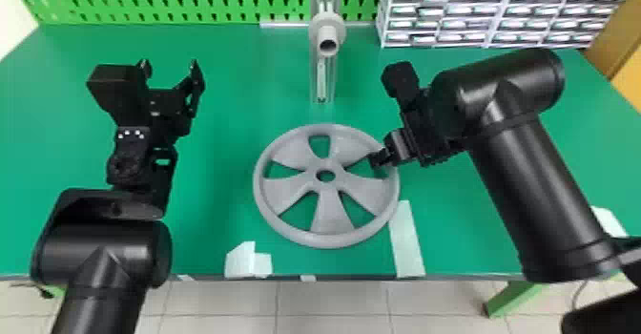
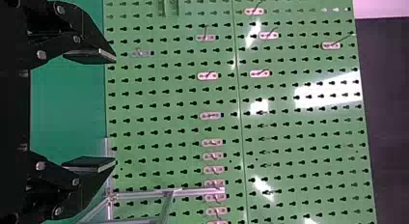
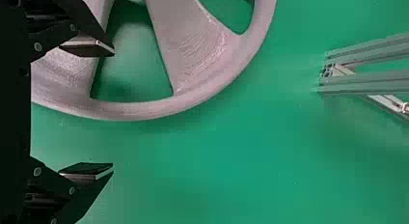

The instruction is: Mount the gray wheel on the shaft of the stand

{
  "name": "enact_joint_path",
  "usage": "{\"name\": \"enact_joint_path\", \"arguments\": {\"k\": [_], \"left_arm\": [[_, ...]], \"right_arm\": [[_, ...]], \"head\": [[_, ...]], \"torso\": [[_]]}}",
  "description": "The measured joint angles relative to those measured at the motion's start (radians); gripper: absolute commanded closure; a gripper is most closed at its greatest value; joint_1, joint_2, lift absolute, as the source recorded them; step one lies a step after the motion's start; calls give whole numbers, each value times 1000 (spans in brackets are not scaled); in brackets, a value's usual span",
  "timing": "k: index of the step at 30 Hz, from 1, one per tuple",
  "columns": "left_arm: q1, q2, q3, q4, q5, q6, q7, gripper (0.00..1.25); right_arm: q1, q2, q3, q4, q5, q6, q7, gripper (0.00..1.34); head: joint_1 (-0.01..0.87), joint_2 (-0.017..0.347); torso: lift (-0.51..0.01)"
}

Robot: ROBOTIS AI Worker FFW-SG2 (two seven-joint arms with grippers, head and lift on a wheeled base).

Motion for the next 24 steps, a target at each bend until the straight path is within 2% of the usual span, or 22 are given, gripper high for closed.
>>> {"name": "enact_joint_path", "arguments": {"k": [24], "left_arm": [[3,1,2,0,0,0,0,493]], "right_arm": [[11,6,-33,26,39,-18,0,460]], "head": [[865,52]], "torso": [[-101]]}}
